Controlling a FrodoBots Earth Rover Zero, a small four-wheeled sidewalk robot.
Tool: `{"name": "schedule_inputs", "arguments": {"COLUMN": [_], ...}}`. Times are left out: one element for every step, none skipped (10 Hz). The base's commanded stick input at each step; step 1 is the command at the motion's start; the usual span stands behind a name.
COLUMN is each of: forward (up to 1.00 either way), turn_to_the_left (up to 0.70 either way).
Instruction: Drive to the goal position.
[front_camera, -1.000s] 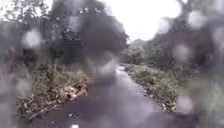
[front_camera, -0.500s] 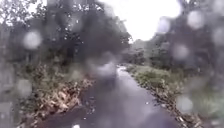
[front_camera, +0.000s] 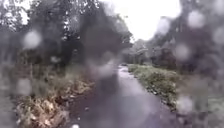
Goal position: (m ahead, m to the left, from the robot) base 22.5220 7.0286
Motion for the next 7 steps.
{"name": "schedule_inputs", "arguments": {"forward": [0.85,0.85,0.85,0.85,0.85,0.85,0.85], "turn_to_the_left": [0.00,0.00,0.00,0.00,-0.01,-0.15,-0.29]}}
